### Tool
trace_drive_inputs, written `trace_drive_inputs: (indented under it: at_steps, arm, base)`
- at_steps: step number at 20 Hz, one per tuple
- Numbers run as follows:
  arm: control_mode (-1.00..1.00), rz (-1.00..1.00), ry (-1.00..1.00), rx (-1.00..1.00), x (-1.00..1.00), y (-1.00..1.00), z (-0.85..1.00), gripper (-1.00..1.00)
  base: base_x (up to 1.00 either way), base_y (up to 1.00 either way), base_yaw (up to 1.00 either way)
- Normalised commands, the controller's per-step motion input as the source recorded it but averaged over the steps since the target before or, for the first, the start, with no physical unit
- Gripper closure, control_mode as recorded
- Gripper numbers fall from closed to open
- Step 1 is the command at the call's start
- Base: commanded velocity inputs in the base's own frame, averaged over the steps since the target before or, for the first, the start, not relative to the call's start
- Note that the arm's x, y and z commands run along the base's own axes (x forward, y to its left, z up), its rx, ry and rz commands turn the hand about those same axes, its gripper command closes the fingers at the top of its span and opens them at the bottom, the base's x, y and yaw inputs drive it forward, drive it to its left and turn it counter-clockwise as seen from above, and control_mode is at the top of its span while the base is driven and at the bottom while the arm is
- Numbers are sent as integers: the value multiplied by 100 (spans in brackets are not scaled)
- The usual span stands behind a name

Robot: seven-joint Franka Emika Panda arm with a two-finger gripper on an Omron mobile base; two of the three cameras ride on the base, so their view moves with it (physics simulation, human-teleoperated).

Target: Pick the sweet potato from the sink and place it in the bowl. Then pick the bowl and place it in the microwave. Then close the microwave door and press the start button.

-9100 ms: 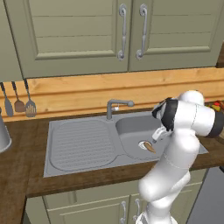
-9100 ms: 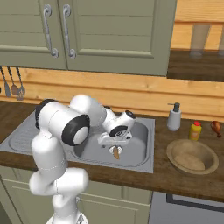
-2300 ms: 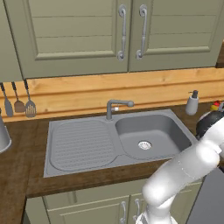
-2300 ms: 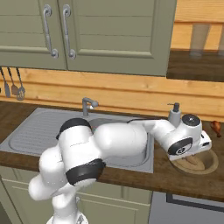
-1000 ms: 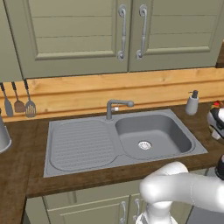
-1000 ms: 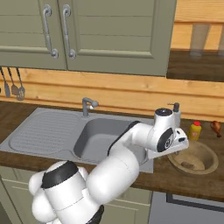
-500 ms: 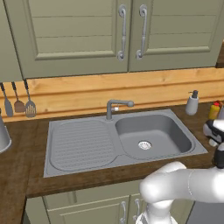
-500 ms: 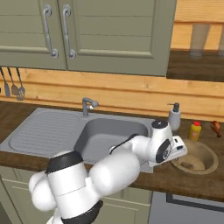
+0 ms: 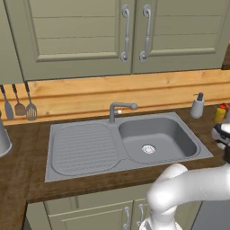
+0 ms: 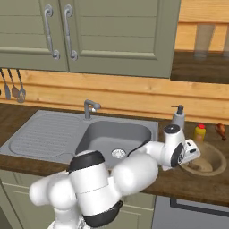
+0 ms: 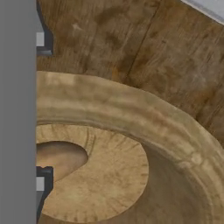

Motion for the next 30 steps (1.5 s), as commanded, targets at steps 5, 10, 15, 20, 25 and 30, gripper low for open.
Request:
trace_drive_inputs:
  at_steps: [5,10,15,20,25,30]
  arm:
    - [-100,0,3,0,13,-34,-22,100]
    - [-100,0,6,0,-3,0,-6,100]
    - [-100,0,0,-3,-39,35,0,100]
    - [-100,2,-5,-4,-57,69,2,100]
    - [-100,2,-8,-3,-67,49,45,100]
    - [-100,4,-4,-6,-64,36,92,100]
  base:
    - [0,0,0]
    - [0,0,0]
    - [0,0,0]
    - [0,0,0]
    - [0,0,0]
    - [0,0,0]
